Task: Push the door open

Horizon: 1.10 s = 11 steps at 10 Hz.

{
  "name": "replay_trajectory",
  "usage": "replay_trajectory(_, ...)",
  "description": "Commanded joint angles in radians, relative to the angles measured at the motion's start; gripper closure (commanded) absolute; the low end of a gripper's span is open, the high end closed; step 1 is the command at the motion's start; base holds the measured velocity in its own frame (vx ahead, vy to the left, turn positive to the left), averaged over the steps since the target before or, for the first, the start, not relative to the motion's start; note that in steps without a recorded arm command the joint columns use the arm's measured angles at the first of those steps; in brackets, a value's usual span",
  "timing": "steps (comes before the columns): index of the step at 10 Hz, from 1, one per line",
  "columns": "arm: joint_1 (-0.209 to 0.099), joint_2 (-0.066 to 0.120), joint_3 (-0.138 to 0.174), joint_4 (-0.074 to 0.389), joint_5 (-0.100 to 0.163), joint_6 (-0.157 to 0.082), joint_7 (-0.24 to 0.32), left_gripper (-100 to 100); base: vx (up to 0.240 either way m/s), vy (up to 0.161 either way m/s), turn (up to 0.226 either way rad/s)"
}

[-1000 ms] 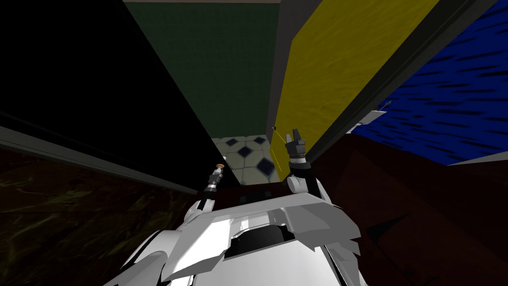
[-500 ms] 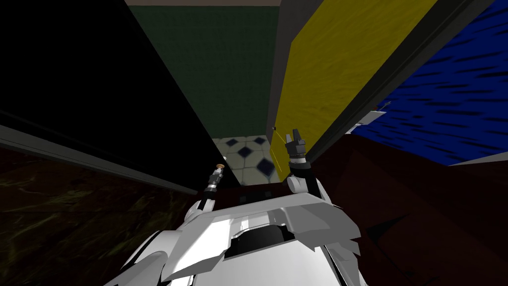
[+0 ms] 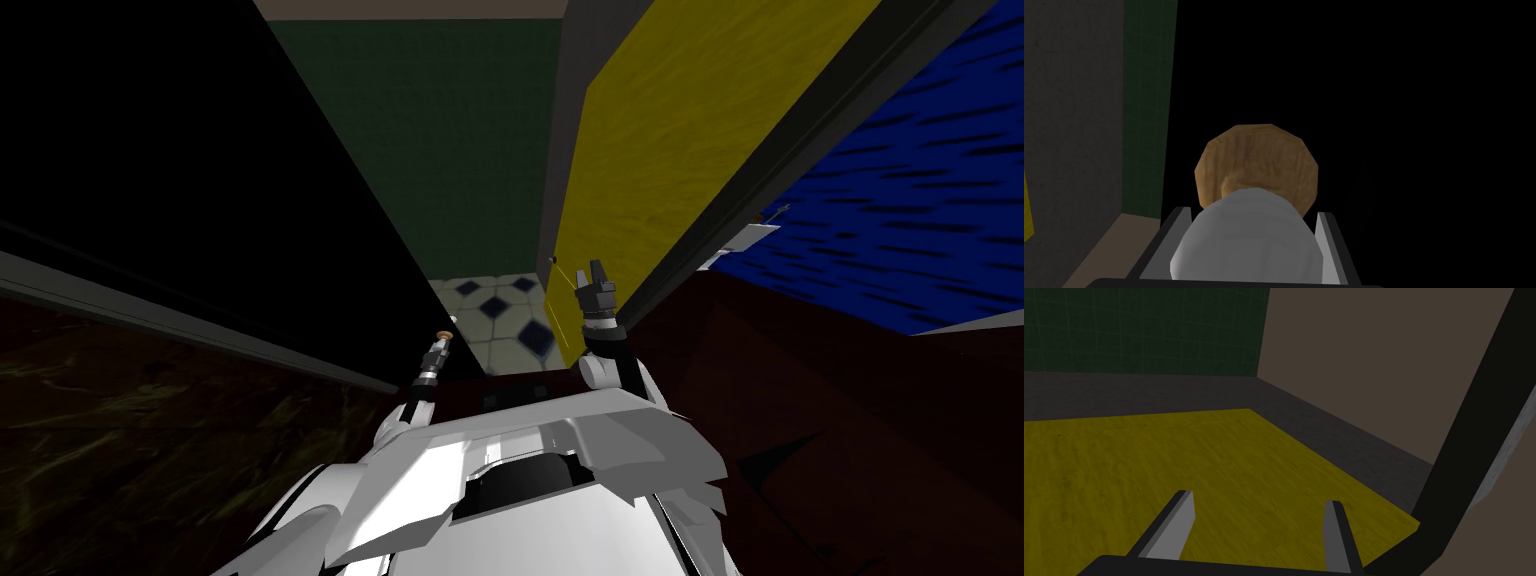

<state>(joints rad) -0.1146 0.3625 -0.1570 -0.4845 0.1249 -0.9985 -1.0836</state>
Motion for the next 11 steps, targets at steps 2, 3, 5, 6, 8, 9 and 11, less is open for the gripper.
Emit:
replay_trajectory(2, 0.001, -0.006, 0.013, -0.017, 0.007, 0.009, 0.077, 100, 0.040, 0.003, -0.002)
replay_trajectory(3, 0.001, -0.006, 0.013, -0.017, 0.007, 0.009, 0.085, 100, 0.040, -0.003, -0.006)
replay_trajectory(5, 0.002, -0.013, 0.023, -0.023, 0.012, 0.013, 0.147, 100, 0.037, -0.002, -0.004)
replay_trajectory(6, 0.002, -0.013, 0.023, -0.023, 0.012, 0.013, 0.156, 100, 0.030, 0.001, -0.002)
replay_trajectory(8, 0.003, -0.020, 0.033, -0.029, 0.018, 0.019, 0.218, 100, 0.036, 0.002, -0.004)
replay_trajectory(9, 0.003, -0.020, 0.033, -0.029, 0.018, 0.019, 0.229, 100, 0.034, 0.003, -0.002)
replay_trajectory(11, 0.004, -0.025, 0.039, -0.032, 0.021, 0.022, 0.269, 100, 0.029, 0.001, -0.003)
